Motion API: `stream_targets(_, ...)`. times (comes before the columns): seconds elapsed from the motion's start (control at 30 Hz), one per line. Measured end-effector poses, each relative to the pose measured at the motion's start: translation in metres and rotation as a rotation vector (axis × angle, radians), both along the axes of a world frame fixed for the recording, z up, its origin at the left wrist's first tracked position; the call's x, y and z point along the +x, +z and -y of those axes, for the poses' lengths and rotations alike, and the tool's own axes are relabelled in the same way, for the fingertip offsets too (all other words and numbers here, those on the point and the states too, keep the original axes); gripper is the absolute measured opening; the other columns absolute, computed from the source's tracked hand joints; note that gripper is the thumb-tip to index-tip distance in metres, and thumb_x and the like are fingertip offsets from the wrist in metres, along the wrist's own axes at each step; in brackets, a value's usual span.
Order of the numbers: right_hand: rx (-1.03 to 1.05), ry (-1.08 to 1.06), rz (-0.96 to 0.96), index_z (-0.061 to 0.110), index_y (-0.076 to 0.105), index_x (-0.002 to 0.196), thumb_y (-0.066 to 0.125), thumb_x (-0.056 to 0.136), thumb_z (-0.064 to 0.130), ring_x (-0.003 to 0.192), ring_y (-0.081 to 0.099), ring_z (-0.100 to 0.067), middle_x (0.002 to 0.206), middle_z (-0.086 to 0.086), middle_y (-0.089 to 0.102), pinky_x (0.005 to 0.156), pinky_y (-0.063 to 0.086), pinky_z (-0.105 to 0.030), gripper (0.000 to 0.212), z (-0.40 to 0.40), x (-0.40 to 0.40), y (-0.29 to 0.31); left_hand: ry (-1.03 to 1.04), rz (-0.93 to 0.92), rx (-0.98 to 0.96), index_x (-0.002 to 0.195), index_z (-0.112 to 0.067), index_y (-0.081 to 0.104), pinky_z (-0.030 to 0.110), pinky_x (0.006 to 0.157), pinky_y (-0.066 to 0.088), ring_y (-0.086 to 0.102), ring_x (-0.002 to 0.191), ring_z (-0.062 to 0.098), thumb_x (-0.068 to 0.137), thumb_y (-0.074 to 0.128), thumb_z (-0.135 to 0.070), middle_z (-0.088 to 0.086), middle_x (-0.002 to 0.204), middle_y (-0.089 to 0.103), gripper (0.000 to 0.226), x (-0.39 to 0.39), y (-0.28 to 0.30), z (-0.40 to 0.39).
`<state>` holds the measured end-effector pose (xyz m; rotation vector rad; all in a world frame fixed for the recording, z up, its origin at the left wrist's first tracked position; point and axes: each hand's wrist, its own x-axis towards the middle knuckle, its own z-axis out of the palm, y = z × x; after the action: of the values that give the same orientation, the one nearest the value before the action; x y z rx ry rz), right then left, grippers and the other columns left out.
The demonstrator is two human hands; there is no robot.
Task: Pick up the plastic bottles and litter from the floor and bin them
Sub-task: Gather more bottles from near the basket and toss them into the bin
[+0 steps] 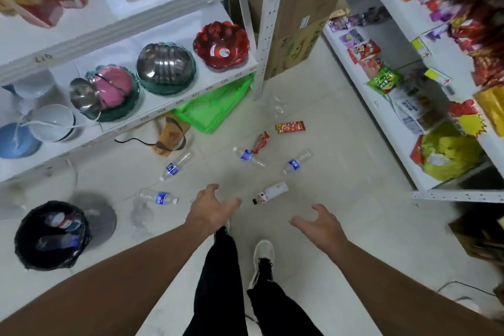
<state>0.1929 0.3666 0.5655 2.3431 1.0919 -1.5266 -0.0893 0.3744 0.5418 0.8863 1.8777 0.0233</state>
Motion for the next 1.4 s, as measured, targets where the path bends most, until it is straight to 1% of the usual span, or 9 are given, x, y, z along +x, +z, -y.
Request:
stream_targets(0.23, -0.020, -0.120, -0.050, 0.023, 0.041, 0.160, 0.084, 0.079, 0.056, 0.143, 0.049, -0.028, 0.157, -0.011, 0.047, 0.109, 0.041, -0.035, 0.097, -0.036, -0.020, -0.104, -0.240, -0.092, 0.039, 0.153, -0.035, 0.041, 0.049, 0.110, 0.046, 0.050, 0.138, 0.027, 0.074, 0.074, -0.068, 0.001, 0.152, 0.046, 0.091, -0.009, -0.109, -0.071)
stream_targets(0.37, -0.047, -0.079, -0.076, 0.030, 0.050, 0.143, 0.087, 0.071, 0.057, 0.121, 0.059, -0.021, 0.128, 0.000, 0.057, 0.099, 0.048, -0.033, 0.086, -0.051, -0.020, -0.177, -0.477, -0.173, 0.104, 0.156, -0.039, 0.037, 0.045, 0.108, 0.046, 0.044, 0.140, 0.025, 0.076, 0.076, -0.063, -0.005, 0.156, 0.040, 0.092, -0.006, -0.174, -0.096)
stream_targets(0.7, 0.092, 0.734, 0.166, 0.042, 0.019, 0.164, 0.083, 0.072, 0.058, 0.150, 0.030, -0.029, 0.173, 0.000, 0.014, 0.114, 0.043, -0.049, 0.113, -0.085, 0.015, -0.472, -0.932, -0.321, 0.287, 0.155, -0.028, 0.040, 0.046, 0.108, 0.046, 0.052, 0.133, 0.032, 0.070, 0.083, -0.056, 0.003, 0.154, 0.049, 0.099, 0.039, -0.462, -0.188)
stream_targets(0.83, 0.206, 1.043, 0.234, 0.034, 0.025, 0.164, 0.087, 0.077, 0.032, 0.157, 0.022, -0.036, 0.173, -0.008, 0.019, 0.123, 0.027, -0.059, 0.107, -0.092, 0.024, -0.577, -1.019, -0.397, 0.307, 0.157, -0.029, 0.035, 0.060, 0.119, 0.030, 0.044, 0.143, 0.034, 0.070, 0.086, -0.057, 0.004, 0.160, 0.041, 0.104, 0.045, -0.576, -0.226)
stream_targets(0.93, 0.243, 1.193, 0.253, 0.022, 0.048, 0.155, 0.092, 0.066, 0.020, 0.149, 0.038, -0.045, 0.160, -0.019, 0.044, 0.124, 0.021, -0.067, 0.100, -0.092, 0.036, -0.634, -1.046, -0.457, 0.349, 0.153, -0.022, 0.037, 0.060, 0.121, 0.026, 0.048, 0.139, 0.036, 0.068, 0.089, -0.052, 0.010, 0.151, 0.051, 0.104, 0.047, -0.633, -0.237)
stream_targets(1.0, 0.249, 1.234, 0.261, 0.017, 0.065, 0.136, 0.093, 0.058, 0.016, 0.129, 0.056, -0.046, 0.138, -0.021, 0.062, 0.119, 0.030, -0.070, 0.083, -0.088, 0.043, -0.658, -1.027, -0.500, 0.384, 0.144, -0.015, 0.042, 0.057, 0.120, 0.031, 0.058, 0.127, 0.038, 0.067, 0.091, -0.045, 0.012, 0.133, 0.063, 0.096, 0.047, -0.655, -0.234)
stream_targets(1.1, 0.273, 1.257, 0.253, 0.017, 0.070, 0.123, 0.093, 0.052, 0.013, 0.111, 0.063, -0.043, 0.123, -0.018, 0.064, 0.109, 0.041, -0.071, 0.075, -0.085, 0.048, -0.668, -1.041, -0.530, 0.412, 0.128, -0.015, 0.052, 0.056, 0.112, 0.038, 0.065, 0.107, 0.039, 0.067, 0.085, -0.032, 0.010, 0.111, 0.068, 0.072, 0.040, -0.664, -0.219)
stream_targets(1.23, 0.282, 1.134, 0.244, 0.024, 0.068, 0.118, 0.094, 0.036, 0.017, 0.095, 0.064, -0.037, 0.112, -0.010, 0.065, 0.090, 0.050, -0.062, 0.085, -0.083, 0.051, -0.636, -0.960, -0.434, 0.390, 0.113, -0.018, 0.054, 0.040, 0.078, 0.043, 0.064, 0.086, 0.035, 0.063, 0.082, -0.030, 0.005, 0.096, 0.062, 0.059, 0.030, -0.630, -0.193)
stream_targets(1.4, 0.283, 1.044, 0.251, 0.030, 0.065, 0.121, 0.093, 0.030, 0.032, 0.090, 0.065, -0.032, 0.102, -0.003, 0.065, 0.082, 0.051, -0.056, 0.095, -0.080, 0.053, -0.545, -0.786, -0.328, 0.262, 0.118, -0.026, 0.044, 0.037, 0.068, 0.050, 0.058, 0.091, 0.026, 0.067, 0.076, -0.042, -0.001, 0.104, 0.054, 0.062, 0.024, -0.537, -0.142)
